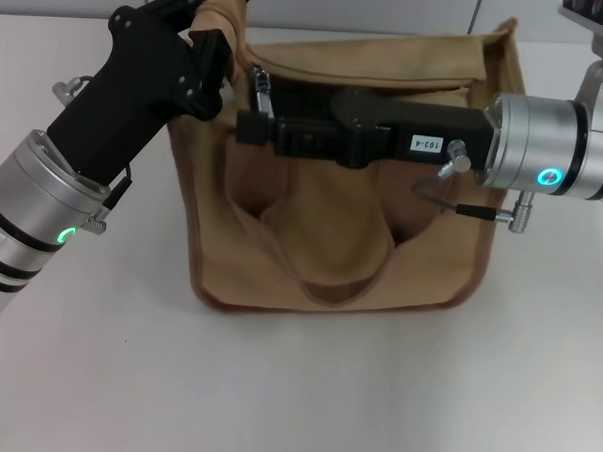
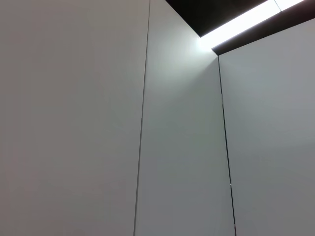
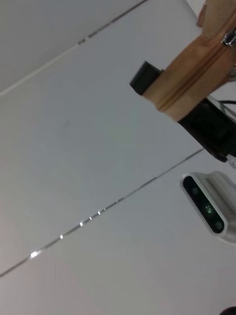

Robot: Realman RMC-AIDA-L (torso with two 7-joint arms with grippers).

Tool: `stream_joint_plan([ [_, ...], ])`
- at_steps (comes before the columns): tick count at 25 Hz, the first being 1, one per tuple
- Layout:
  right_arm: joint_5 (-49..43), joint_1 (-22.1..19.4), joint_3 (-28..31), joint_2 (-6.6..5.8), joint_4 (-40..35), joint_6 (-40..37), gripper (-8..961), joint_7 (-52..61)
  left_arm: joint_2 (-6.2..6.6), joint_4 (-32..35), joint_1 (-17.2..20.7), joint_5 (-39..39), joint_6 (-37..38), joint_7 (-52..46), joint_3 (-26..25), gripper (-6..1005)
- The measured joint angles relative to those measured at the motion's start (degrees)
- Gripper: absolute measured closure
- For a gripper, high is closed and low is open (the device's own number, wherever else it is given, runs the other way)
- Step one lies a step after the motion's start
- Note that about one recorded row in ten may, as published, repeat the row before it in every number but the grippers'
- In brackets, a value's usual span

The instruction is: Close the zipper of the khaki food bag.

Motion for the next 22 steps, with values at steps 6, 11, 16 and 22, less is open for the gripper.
stream_joint_plan([
  [6, 0.0, 0.28, -0.13, 0.01, 0.41, 0.47, 200, -0.26, 0.0, -0.02, -0.08, 0.01, -0.09, 0.02, -0.27, 921],
  [11, 1.07, -0.01, -0.52, 0.01, 0.22, 0.94, 201, -0.23, 0.0, -0.01, -0.05, 0.0, -0.18, 0.02, -0.3, 918],
  [16, 1.35, -0.09, -0.67, 0.01, 0.24, 2.13, 285, -0.32, 0.0, -0.01, -0.1, 0.0, -0.1, 0.02, -0.29, 916],
  [22, 1.37, -0.29, -0.48, 0.01, 0.29, 2.73, 530, -0.35, 0.0, 0.09, -0.18, 0.0, -0.03, 0.02, -0.28, 912],
])
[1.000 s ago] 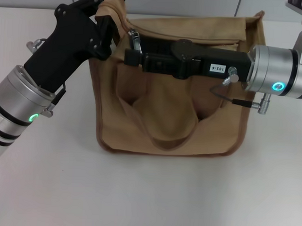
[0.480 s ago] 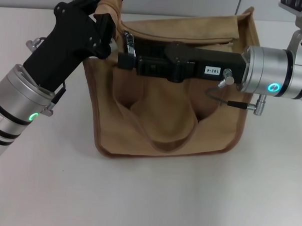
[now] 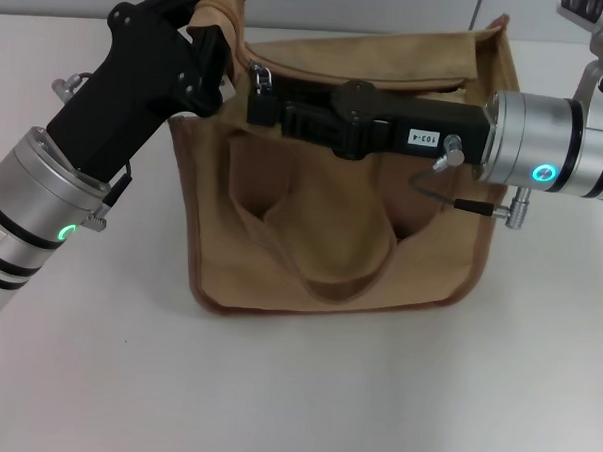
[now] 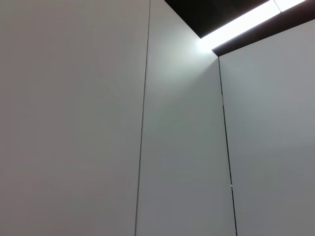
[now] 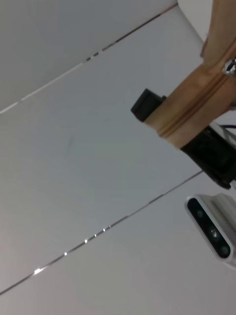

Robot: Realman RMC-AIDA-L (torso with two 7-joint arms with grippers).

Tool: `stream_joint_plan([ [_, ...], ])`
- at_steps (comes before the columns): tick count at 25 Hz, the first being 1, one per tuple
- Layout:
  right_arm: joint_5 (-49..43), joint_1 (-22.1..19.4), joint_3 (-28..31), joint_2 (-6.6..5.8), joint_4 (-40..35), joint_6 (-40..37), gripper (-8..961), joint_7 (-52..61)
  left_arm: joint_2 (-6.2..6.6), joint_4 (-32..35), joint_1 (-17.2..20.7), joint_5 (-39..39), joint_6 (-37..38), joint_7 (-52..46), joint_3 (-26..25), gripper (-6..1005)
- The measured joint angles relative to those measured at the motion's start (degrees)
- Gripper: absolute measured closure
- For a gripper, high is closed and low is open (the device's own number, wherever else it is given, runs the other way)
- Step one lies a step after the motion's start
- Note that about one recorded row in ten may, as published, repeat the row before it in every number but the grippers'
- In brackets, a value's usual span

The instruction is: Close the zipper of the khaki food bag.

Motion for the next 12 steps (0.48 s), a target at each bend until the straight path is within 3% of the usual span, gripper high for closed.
stream_joint_plan([
  [7, 0.05, -0.45, 0.14, 0.0, -0.02, 0.72, 838, 0.01, -0.07, -0.01, -0.02, 0.0, -0.06, 0.0, 0.0, 909],
  [12, 0.05, -0.71, 0.16, -0.03, -0.16, 0.39, 902, 0.02, -0.09, -0.07, 0.17, -0.16, 0.0, 0.0, -0.01, 906],
])
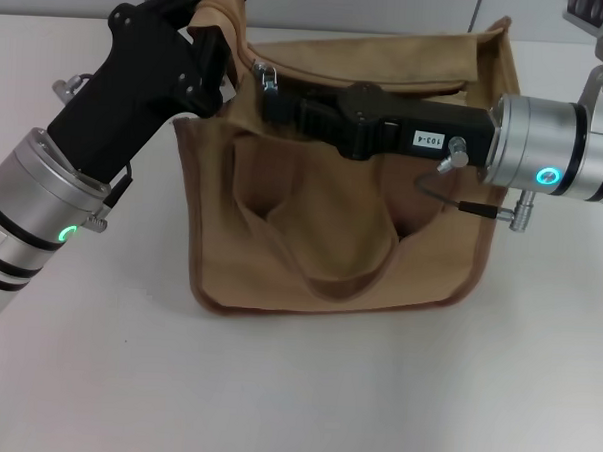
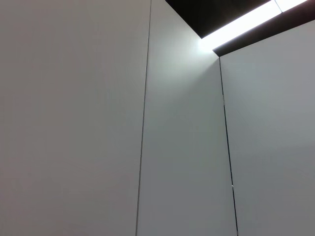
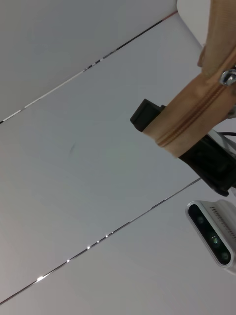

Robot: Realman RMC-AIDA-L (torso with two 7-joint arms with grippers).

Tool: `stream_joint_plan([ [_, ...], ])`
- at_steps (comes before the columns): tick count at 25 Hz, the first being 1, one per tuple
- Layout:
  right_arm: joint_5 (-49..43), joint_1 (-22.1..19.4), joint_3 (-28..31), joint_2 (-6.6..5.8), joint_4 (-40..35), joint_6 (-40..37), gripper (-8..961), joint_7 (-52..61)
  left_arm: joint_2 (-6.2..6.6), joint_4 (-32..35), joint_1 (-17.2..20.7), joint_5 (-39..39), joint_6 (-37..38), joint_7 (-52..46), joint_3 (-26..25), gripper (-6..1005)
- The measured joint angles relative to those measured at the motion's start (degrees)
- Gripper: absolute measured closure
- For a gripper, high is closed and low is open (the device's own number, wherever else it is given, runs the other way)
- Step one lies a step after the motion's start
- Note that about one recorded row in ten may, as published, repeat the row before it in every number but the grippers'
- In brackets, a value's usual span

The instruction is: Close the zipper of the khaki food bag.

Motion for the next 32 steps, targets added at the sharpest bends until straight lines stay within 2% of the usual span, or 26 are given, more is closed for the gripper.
stream_joint_plan([
  [4, 0.0, -0.87, -0.16, -0.19, -0.54, -0.73, 953, 0.33, 0.0, 0.17, 0.28, -0.17, -0.02, 0.0, -0.25, 904],
  [7, 0.01, -2.93, 0.12, -0.37, -1.94, -2.56, 953, 0.66, 0.04, 0.8, 1.95, -0.24, -0.34, 0.0, -2.47, 902],
  [10, 0.01, -6.74, 0.34, -0.47, -5.63, -5.15, 953, 2.93, 0.18, 2.3, 3.94, -0.24, -0.77, 0.0, -4.22, 901],
  [11, 0.01, -6.74, 0.34, -0.47, -5.63, -5.15, 953, 2.93, 0.18, 2.3, 3.94, -0.24, -0.77, 0.0, -4.22, 900],
  [14, 0.01, -10.21, 0.41, -0.6, -8.56, -6.29, 954, 5.79, 0.26, 2.81, 5.15, -0.27, -1.03, -0.01, -5.63, 899],
  [15, 0.01, -12.53, 0.54, -0.66, -10.28, -6.69, 954, 6.9, 0.35, 2.93, 5.69, -0.32, -1.26, -0.04, -6.62, 898],
  [16, 0.01, -12.53, 0.54, -0.66, -10.28, -6.69, 954, 6.9, 0.35, 2.93, 5.69, -0.32, -1.26, -0.04, -6.62, 898],
  [19, -0.01, -16.02, 1.47, -0.91, -12.62, -6.9, 954, 8.07, 0.36, 3.58, 6.22, -0.44, -1.67, -0.12, -7.3, 896],
  [20, -0.03, -18.16, 2.67, -1.35, -13.56, -7.19, 954, 8.39, 0.36, 3.58, 6.22, -0.44, -1.67, -0.12, -7.3, 896],
  [22, -0.04, -19.19, 3.55, -1.73, -13.73, -7.37, 954, 8.45, 0.34, 3.74, 6.34, -0.47, -2.06, -0.37, -7.42, 895],
  [25, -0.04, -22.69, 7.76, -3.23, -13.4, -8.8, 954, 8.55, 0.34, 3.75, 6.36, -0.49, -2.49, -0.38, -7.44, 893],
  [29, -0.05, -24.78, 11.52, -3.51, -13.38, -11.12, 953, 7.81, 0.32, 3.59, 6.19, -0.31, -2.71, -0.16, -7.36, 891],
  [30, -0.05, -25.75, 14.2, -3.18, -13.34, -12.75, 953, 6.36, 0.3, 3.47, 6.09, -0.24, -2.89, -0.15, -7.28, 890],
  [32, -0.05, -26.13, 15.25, -2.95, -13.32, -13.48, 953, 5.23, 0.23, 3.26, 5.96, -0.18, -3.35, -0.14, -7.18, 889],
])
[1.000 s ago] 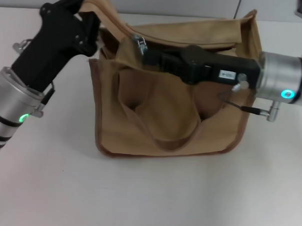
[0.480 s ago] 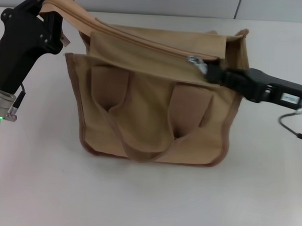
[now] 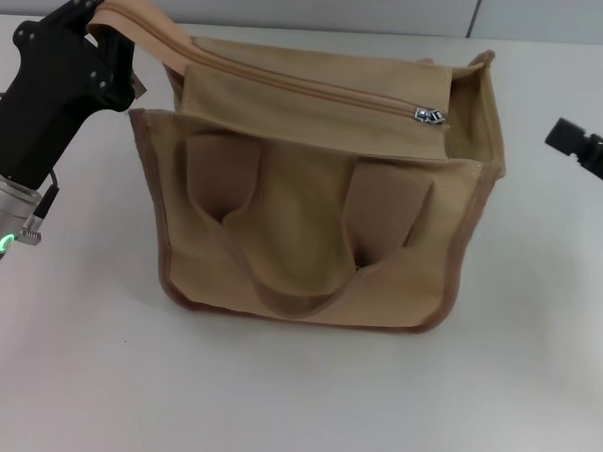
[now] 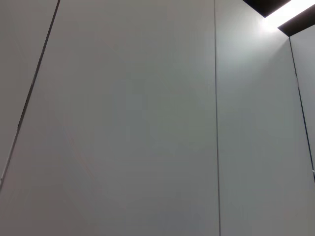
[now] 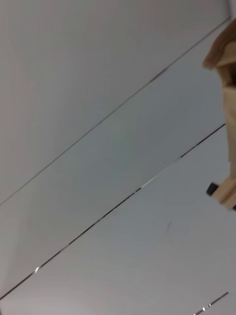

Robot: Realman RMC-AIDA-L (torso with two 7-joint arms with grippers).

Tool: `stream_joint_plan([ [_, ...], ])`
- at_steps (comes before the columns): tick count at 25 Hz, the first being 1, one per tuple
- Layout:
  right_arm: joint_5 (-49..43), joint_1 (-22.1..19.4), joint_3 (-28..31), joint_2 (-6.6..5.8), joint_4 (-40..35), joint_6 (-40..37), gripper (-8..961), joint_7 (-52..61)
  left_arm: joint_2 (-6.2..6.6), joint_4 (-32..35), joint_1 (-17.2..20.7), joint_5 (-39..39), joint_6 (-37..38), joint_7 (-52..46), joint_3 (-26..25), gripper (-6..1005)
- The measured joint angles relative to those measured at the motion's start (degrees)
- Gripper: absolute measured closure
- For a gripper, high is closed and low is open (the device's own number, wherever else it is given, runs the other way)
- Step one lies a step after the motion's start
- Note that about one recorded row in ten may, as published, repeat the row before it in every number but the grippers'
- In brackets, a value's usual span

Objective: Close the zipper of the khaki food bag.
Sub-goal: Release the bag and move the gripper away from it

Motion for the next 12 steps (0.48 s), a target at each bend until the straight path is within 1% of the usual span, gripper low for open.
stream_joint_plan([
  [2, 0.0, -0.7, 1.37, 0.64, 0.11, -1.86, 953, -4.03, -0.09, -0.21, -0.04, 0.06, -0.31, 0.05, 0.08, 888],
  [3, 0.0, -1.21, 1.91, 1.39, 0.28, -3.14, 931, -7.51, -0.11, -0.21, -0.04, 0.3, -0.4, 0.07, 0.17, 888],
  [4, 0.0, -1.21, 1.91, 1.39, 0.28, -3.14, 909, -7.51, -0.13, -0.17, -0.05, 0.79, -0.49, 0.09, 0.28, 887],
  [5, 0.0, -1.32, 1.97, 1.73, 0.48, -3.45, 888, -8.86, -0.13, -0.17, -0.05, 0.79, -0.49, 0.09, 0.28, 887],
  [6, 0.0, -1.38, 1.98, 1.95, 0.67, -3.57, 866, -9.75, -0.01, 0.19, -0.08, 2.54, -0.16, -0.11, 0.43, 886],
  [8, 0.0, -1.35, 2.01, 2.18, 1.88, -3.65, 822, -11.28, 0.07, 0.3, -0.09, 2.83, 0.44, -0.39, 0.36, 885],
  [12, 0.0, -0.8, 1.93, 2.16, 3.98, -3.68, 669, -12.02, 0.23, 1.23, -0.19, 2.53, 3.57, -5.91, -2.09, 883],
])
